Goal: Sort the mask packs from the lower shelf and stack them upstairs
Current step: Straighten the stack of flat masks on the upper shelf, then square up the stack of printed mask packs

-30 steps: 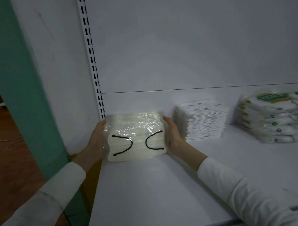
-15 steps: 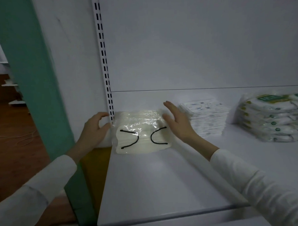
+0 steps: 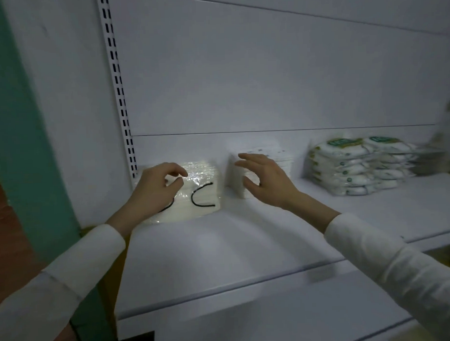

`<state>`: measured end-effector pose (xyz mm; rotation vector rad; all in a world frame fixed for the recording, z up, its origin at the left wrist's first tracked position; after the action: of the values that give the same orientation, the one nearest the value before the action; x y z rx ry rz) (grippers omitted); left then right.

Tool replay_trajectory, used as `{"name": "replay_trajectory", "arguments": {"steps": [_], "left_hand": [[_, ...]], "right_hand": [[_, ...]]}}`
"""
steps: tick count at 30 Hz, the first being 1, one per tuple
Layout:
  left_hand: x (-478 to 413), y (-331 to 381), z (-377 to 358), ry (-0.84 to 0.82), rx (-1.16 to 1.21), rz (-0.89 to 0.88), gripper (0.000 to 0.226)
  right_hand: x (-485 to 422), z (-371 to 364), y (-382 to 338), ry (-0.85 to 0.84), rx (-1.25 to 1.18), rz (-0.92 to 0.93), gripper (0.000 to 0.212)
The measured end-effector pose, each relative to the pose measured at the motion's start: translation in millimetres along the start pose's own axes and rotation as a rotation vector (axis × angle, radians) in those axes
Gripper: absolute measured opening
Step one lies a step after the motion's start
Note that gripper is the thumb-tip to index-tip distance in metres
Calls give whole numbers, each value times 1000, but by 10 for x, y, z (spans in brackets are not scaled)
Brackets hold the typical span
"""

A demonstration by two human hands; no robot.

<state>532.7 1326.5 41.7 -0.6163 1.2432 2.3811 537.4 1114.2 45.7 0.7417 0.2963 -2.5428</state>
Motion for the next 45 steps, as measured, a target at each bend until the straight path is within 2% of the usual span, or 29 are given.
{"name": "replay_trajectory", "arguments": {"steps": [6, 11, 16, 21, 27, 31, 35, 40, 43, 45], "left_hand": [[-185, 426, -563, -21, -8, -66, 24], [-458, 861, -1164, -16, -66, -106, 19], [-707, 1088, -1615, -49, -204, -130, 18], [-889, 1010, -1627, 41, -315, -10, 17], [-1063, 746, -1602, 115, -392, 142, 16], [-1128, 474, -1554, 167, -426, 294, 25], [-1127, 180, -1584, 193, -294, 479, 42], [-1101, -217, -1732, 179, -47, 724, 49], [-1044, -319, -1906, 171, 320, 830, 29], [-995, -369, -1995, 164, 426, 888, 16]], "right_hand": [[268, 272, 618, 13, -18, -48, 43], [442, 524, 1321, 61, -81, -68, 41], [551, 483, 1969, 28, -108, -38, 36], [494, 380, 2345, 14, -206, -57, 34], [195, 170, 2373, 23, -306, -56, 31], [-70, 95, 2417, 71, -347, -171, 28], [-278, -19, 2515, 51, -395, -402, 35], [-358, -485, 2647, -219, -583, -714, 76], [-290, -735, 2642, -340, -776, -840, 81], [-228, -898, 2663, -393, -882, -886, 81]]}}
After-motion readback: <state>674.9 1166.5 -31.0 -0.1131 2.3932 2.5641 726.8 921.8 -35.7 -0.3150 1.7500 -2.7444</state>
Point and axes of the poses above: each hand's wrist, its own x-axis away from the middle knuckle, its own z-axis out of the back of the hand, y = z × x, the point moved 10 cm from there along -x, towards the middle knuckle, and after that the axes turned 3 degrees about x, right-handed, at the moved point
